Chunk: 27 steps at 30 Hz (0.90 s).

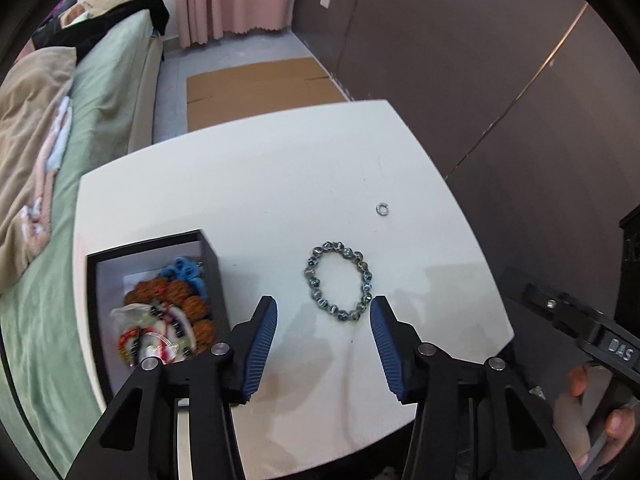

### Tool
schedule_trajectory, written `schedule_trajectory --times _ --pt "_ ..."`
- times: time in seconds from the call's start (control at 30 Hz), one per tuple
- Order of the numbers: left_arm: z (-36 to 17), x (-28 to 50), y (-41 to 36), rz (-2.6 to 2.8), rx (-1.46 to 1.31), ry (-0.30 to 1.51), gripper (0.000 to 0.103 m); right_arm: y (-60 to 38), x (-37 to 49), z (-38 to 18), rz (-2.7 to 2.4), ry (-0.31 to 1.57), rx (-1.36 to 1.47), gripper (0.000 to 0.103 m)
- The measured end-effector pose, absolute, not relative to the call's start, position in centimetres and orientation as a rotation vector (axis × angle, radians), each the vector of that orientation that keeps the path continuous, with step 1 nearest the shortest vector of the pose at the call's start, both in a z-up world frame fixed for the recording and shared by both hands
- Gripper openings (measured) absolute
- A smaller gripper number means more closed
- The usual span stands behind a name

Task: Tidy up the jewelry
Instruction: 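Grasp the grey-blue beaded bracelet with the left tool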

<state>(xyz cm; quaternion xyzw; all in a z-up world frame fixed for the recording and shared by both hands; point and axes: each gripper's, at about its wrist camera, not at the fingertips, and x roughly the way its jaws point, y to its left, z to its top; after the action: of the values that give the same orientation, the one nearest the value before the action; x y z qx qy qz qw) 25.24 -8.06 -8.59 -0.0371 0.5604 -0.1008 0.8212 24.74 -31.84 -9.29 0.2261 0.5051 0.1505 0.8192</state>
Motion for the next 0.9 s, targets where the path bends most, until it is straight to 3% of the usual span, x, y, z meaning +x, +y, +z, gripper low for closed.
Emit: schedule_trajectory --times 0.3,0.53,0.73,0.9 --pt "-12.2 27.7 -10.1 -0.185 -0.034 1.263 0.037 -35.0 26.3 -11.9 0.277 1.091 0.573 0.069" --pt "-14.5 29.2 -10.6 -0.154 0.011 1.297 0.034 -34.9 27.8 -13.0 0.288 1.098 0.596 0.069" --pt "-15.5 29.5 -10.4 -0.125 0.070 1.295 0.009 -33.6 29.8 -12.9 0.311 1.096 0.583 0.069" --pt "-14.4 29.5 -8.9 -0.161 -0.012 1.278 0.008 -31.3 32.7 -12.9 0.346 1.128 0.503 0.069"
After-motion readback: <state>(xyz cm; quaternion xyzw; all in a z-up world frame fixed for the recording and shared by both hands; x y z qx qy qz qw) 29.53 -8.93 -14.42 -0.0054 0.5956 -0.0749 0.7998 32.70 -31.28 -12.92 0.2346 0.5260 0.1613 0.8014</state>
